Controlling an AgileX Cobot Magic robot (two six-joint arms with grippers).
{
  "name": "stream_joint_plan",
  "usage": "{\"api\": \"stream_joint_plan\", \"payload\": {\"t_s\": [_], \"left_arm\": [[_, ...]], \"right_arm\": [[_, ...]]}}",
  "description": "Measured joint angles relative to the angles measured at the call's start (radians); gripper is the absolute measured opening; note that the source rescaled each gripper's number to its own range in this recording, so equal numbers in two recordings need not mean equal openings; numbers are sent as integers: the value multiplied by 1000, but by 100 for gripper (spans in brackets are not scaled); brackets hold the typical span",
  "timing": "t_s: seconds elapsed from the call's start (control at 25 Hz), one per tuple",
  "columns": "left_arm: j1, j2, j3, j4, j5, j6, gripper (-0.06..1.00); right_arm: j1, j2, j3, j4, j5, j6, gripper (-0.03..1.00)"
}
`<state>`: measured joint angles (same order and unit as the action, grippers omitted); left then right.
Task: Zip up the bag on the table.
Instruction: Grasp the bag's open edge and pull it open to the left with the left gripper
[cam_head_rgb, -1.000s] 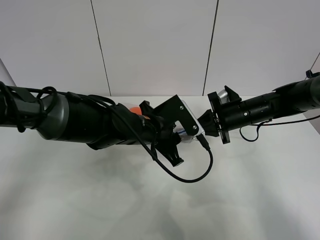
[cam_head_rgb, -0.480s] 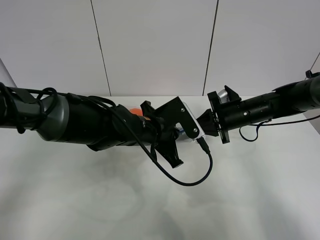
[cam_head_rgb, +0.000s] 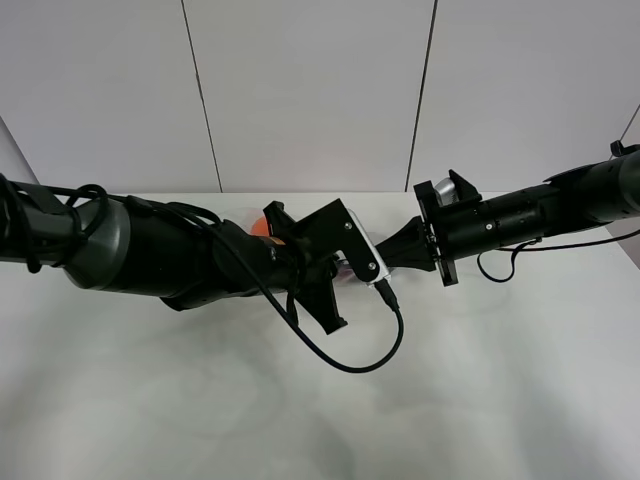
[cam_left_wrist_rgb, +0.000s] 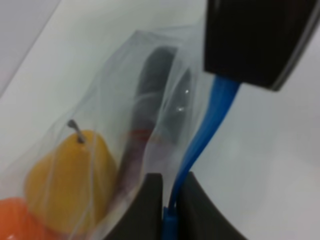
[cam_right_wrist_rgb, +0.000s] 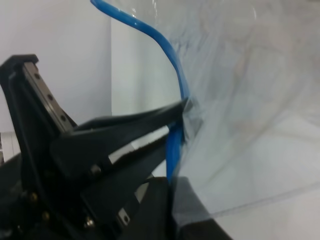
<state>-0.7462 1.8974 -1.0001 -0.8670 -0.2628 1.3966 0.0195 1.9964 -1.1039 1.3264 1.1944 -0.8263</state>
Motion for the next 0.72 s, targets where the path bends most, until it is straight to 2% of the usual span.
{"api": "stream_joint_plan", "payload": {"t_s": [0.72], "left_arm": [[265,0,0,23,-34,132,0]], "right_arm": [[3,0,0,37,-21,0,0]]}}
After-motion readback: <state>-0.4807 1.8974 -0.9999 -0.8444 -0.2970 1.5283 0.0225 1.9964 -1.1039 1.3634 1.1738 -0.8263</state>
